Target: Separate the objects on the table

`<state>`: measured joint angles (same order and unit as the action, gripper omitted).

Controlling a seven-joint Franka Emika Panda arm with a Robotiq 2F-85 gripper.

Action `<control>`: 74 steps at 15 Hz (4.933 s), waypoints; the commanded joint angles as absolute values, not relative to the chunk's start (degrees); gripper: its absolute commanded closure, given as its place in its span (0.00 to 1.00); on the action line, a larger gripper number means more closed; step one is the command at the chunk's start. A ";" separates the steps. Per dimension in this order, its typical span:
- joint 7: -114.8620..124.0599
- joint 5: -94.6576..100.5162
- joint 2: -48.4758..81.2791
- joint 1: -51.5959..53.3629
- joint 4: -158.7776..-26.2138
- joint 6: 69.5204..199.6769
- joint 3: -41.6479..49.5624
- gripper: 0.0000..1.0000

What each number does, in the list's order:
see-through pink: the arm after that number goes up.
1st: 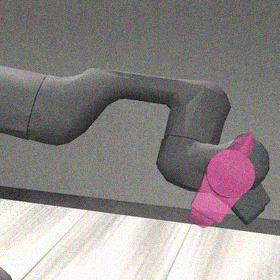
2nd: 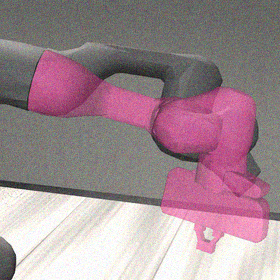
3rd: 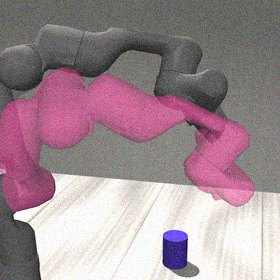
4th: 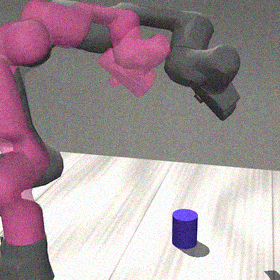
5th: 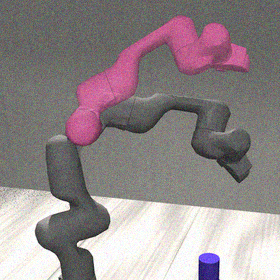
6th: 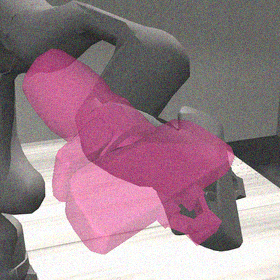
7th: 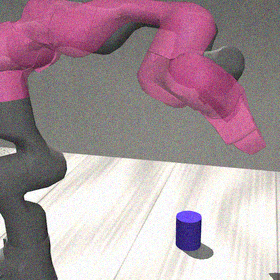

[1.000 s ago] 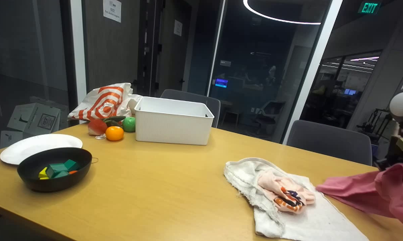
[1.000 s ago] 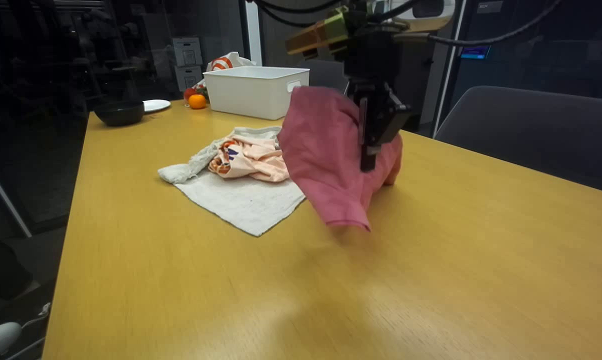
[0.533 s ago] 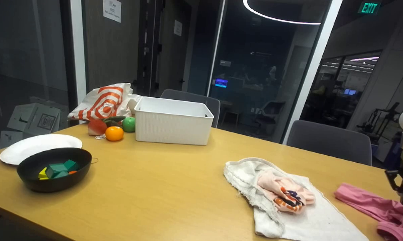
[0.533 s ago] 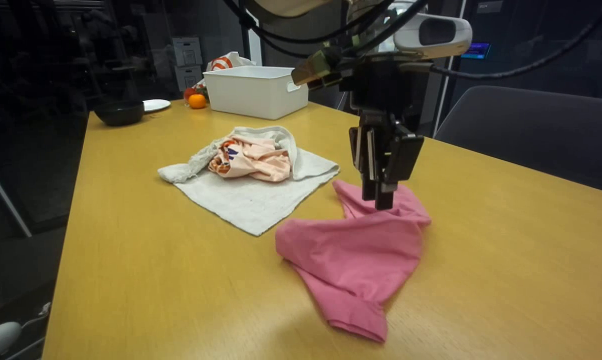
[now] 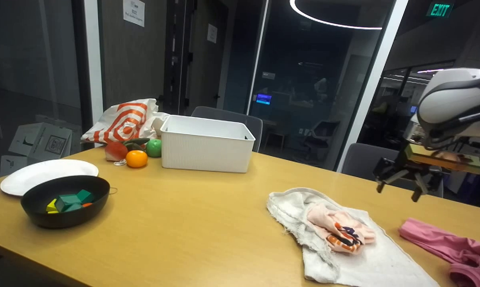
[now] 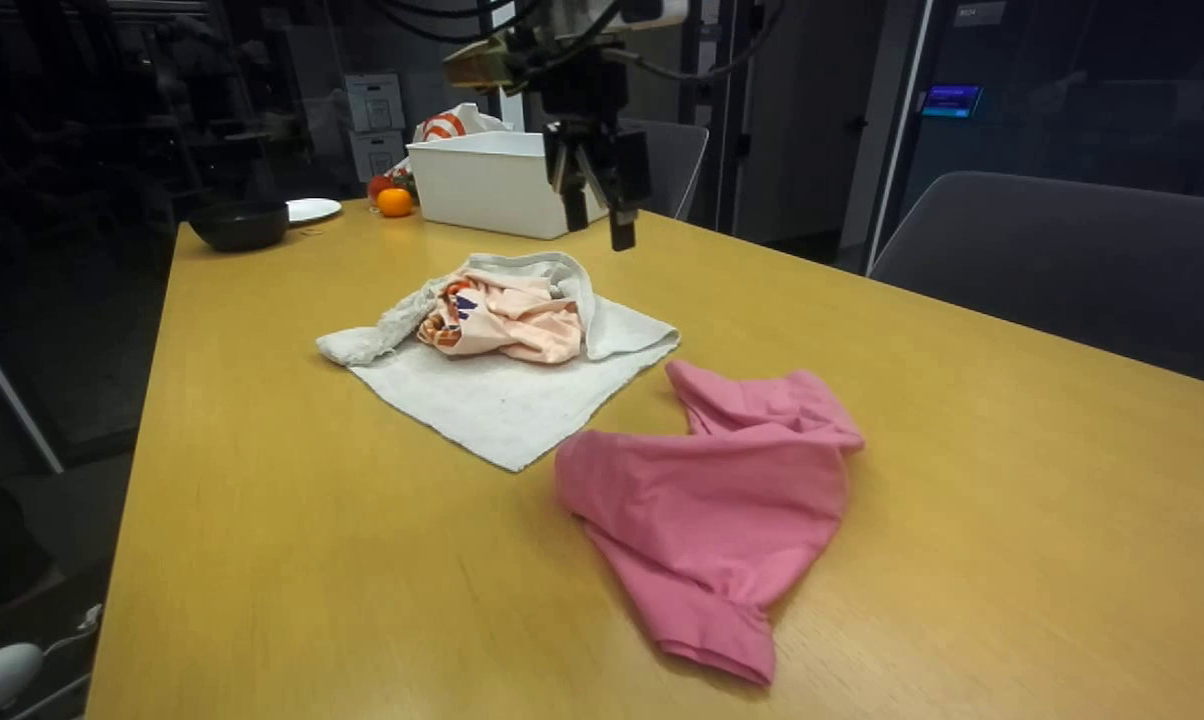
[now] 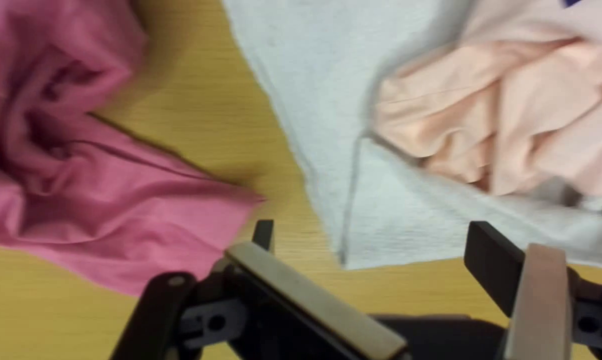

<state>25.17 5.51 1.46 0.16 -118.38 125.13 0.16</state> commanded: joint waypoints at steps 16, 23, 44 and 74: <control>-6.15 -20.16 19.14 0.36 -108.27 113.18 -5.07 0.27; -6.69 -20.41 18.97 0.18 -107.21 112.33 -4.78 0.77; -5.17 -17.31 3.00 -3.03 -106.99 113.82 0.57 0.96; 38.74 13.78 -39.12 -24.31 -137.66 118.17 5.65 0.96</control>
